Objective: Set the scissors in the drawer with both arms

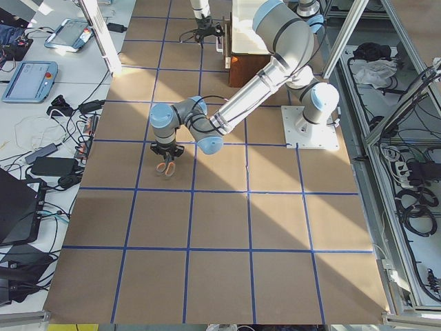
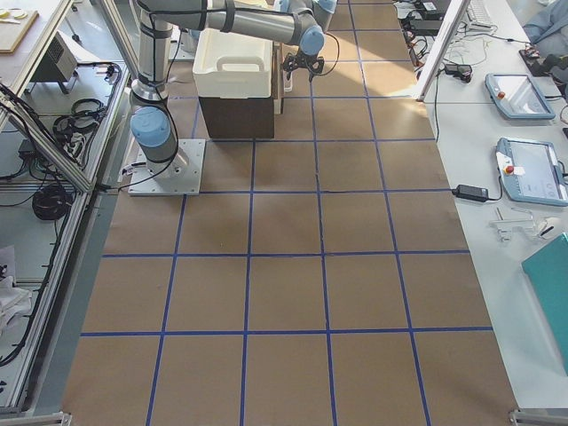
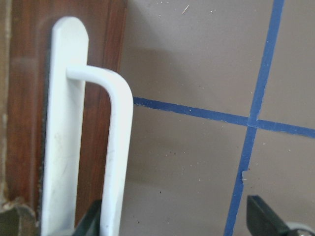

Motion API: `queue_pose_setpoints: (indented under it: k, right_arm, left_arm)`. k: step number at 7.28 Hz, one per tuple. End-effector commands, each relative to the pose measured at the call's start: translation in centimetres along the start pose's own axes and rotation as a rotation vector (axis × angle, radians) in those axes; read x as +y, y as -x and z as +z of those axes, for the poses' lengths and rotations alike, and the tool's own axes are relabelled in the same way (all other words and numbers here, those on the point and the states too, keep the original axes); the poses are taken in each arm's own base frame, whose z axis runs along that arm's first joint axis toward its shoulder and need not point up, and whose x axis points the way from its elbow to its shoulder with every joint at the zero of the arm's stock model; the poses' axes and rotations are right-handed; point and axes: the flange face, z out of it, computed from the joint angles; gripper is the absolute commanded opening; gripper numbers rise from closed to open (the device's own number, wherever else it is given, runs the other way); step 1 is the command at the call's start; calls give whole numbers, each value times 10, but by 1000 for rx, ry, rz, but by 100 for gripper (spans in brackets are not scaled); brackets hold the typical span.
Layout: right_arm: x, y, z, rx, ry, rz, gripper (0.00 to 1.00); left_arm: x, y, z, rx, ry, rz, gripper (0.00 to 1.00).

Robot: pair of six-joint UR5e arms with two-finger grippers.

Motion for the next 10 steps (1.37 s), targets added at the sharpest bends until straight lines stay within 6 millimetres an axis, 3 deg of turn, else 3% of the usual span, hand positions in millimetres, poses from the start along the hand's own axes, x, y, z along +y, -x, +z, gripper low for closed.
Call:
queue_pose_setpoints:
  k: [1,3,6,8,10]
  right_arm:
    - [2,-9,6,18,-5,-1,100]
    - [8,-13,1,26,-12,5,100]
    - [9,-25,-6,39,-20,2,100]
    - [10,-37,-4,43,-24,-6,100]
    - [19,-54,-16,64,-30,4,100]
  left_arm:
    - [-21,-4,-46,8,-7,4,0]
    - [-39,-13,-87,54,-32,-24,0]
    - [-63,-27,-126,76,-46,-73,0]
    - [-100,-22,-138,83,-45,-93,0]
    - [-128,-18,-143,82,-37,-70,0]
